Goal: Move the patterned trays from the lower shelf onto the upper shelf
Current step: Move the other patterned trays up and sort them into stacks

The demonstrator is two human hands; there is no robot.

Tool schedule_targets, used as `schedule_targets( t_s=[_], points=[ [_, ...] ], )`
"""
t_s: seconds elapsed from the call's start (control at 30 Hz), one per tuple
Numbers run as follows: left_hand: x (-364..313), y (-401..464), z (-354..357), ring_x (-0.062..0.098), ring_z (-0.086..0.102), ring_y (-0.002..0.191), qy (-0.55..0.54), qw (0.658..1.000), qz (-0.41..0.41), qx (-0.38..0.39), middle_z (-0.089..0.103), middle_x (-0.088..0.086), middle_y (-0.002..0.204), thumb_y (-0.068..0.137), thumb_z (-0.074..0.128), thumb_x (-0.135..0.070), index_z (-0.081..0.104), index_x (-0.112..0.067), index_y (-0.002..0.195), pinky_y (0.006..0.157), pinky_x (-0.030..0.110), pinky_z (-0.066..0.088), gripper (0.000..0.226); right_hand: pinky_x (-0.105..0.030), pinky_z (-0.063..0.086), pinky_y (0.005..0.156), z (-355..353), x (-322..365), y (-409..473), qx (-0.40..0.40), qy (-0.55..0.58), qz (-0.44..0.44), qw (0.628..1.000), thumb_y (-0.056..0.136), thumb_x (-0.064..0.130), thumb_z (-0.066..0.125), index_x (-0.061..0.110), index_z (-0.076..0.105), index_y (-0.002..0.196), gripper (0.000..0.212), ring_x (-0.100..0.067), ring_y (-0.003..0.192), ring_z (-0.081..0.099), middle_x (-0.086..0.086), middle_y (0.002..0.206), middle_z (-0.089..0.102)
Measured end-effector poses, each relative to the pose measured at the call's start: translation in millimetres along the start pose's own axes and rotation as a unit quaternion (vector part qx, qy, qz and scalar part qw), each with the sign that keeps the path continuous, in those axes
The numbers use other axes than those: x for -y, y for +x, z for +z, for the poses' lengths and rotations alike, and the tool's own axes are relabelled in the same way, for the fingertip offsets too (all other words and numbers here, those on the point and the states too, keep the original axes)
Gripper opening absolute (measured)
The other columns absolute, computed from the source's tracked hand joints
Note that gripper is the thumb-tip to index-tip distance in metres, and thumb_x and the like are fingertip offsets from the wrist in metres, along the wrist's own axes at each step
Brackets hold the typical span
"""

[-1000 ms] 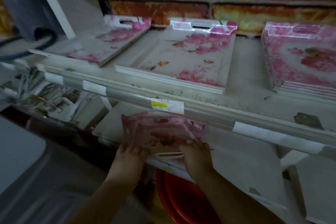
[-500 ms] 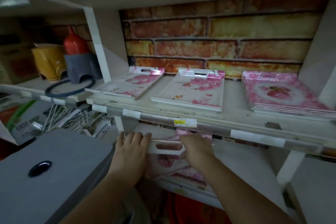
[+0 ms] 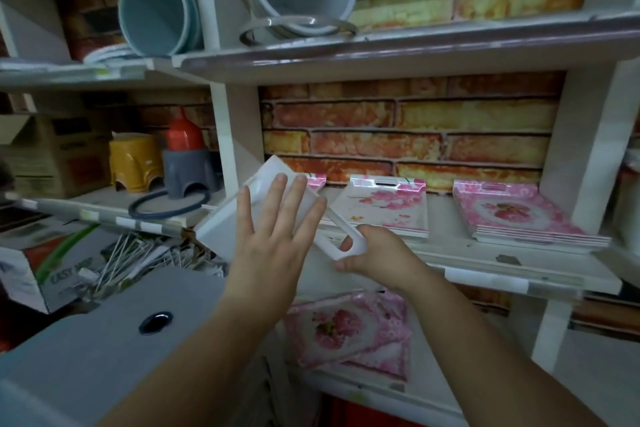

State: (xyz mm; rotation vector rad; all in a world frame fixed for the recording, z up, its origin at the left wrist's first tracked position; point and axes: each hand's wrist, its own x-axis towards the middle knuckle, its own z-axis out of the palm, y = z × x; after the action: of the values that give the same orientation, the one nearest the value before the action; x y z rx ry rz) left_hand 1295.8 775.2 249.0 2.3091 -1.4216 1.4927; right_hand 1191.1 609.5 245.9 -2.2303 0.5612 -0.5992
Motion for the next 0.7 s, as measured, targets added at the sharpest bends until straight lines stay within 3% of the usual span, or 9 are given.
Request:
schedule_targets(
  t_s=[0.17,0.3,0.43,0.5,0.57,0.6,0.63,0.7],
  points=[
    [11.9,-8.2,-1.8,0.038,0.009,0.147,-0.061,0.997,-0.035,-0.04,0.012,0.018,0.16,0.081,0.066,-0.022,0.019,-0.02,0.153,0.111,0.065,0.018,0.086,-0.027,0.051,0.063,13.1,22.4,2.0,-0.052,0.111,-0.009,0.992,0.064,0.031,0.085,0.027,0.064,0.081,0.027,-0.011,0.073,0.067,0.009,0.081,0.07],
    [19.8,-13.1,-5.3,0.035,0.014,0.147,-0.102,0.992,-0.05,-0.06,0.014,0.016,0.16,0.083,0.065,-0.025,0.02,-0.021,0.153,0.111,0.063,0.022,0.083,-0.011,0.041,0.048,17.6,38.0,9.5,-0.117,0.074,-0.06,0.988,0.067,0.034,0.083,0.031,0.06,0.076,0.025,0.002,0.065,0.062,0.016,0.076,0.066],
    [20.3,-12.2,-8.6,0.031,0.018,0.147,-0.179,0.976,-0.074,-0.105,0.019,0.014,0.159,0.088,0.062,-0.029,0.028,-0.011,0.15,0.111,0.057,0.028,0.073,-0.027,0.041,0.06,14.0,42.0,19.9,-0.193,-0.026,-0.125,0.973,0.074,0.037,0.079,0.034,0.052,0.073,0.026,-0.008,0.079,0.055,0.012,0.084,0.055],
    [12.2,-11.4,-7.5,0.025,0.021,0.146,-0.257,0.954,-0.093,-0.119,0.023,0.013,0.158,0.092,0.059,-0.031,0.027,-0.007,0.15,0.116,0.045,0.026,0.07,-0.034,0.043,0.064,9.6,38.7,23.0,-0.231,-0.098,-0.149,0.957,0.078,0.035,0.077,0.03,0.05,0.071,0.027,-0.015,0.08,0.05,0.012,0.08,0.05],
    [1.4,-9.4,-6.9,0.017,0.029,0.142,-0.357,0.913,-0.156,-0.121,0.032,0.007,0.152,0.094,0.054,-0.04,0.029,-0.011,0.148,0.114,0.03,0.027,0.066,-0.037,0.043,0.066,4.9,33.0,24.1,-0.267,-0.176,-0.165,0.933,0.079,0.033,0.076,0.024,0.056,0.074,0.023,-0.018,0.082,0.048,0.012,0.078,0.049],
    [-3.7,-6.2,-7.0,0.011,0.036,0.136,-0.419,0.877,-0.207,-0.116,0.037,0.002,0.146,0.092,0.052,-0.048,0.033,-0.016,0.145,0.109,0.026,0.033,0.064,-0.037,0.041,0.067,2.9,29.0,24.4,-0.283,-0.213,-0.171,0.919,0.079,0.031,0.077,0.021,0.057,0.076,0.022,-0.019,0.083,0.048,0.011,0.078,0.049],
    [-8.4,-1.7,-7.0,0.003,0.044,0.126,-0.489,0.825,-0.266,-0.103,0.043,-0.004,0.138,0.089,0.052,-0.056,0.037,-0.021,0.14,0.102,0.023,0.04,0.064,-0.036,0.037,0.067,1.4,24.3,24.3,-0.296,-0.243,-0.175,0.907,0.078,0.028,0.077,0.019,0.056,0.075,0.024,-0.021,0.085,0.049,0.01,0.079,0.048],
    [-16.8,13.6,-2.8,-0.003,0.057,0.107,-0.623,0.677,-0.389,-0.051,0.053,-0.006,0.129,0.078,0.056,-0.069,0.041,-0.024,0.136,0.086,0.018,0.051,0.075,-0.035,0.029,0.07,-2.7,14.1,24.7,-0.311,-0.273,-0.169,0.895,0.076,0.024,0.078,0.02,0.052,0.072,0.027,-0.025,0.086,0.05,0.006,0.081,0.051]
  ],
)
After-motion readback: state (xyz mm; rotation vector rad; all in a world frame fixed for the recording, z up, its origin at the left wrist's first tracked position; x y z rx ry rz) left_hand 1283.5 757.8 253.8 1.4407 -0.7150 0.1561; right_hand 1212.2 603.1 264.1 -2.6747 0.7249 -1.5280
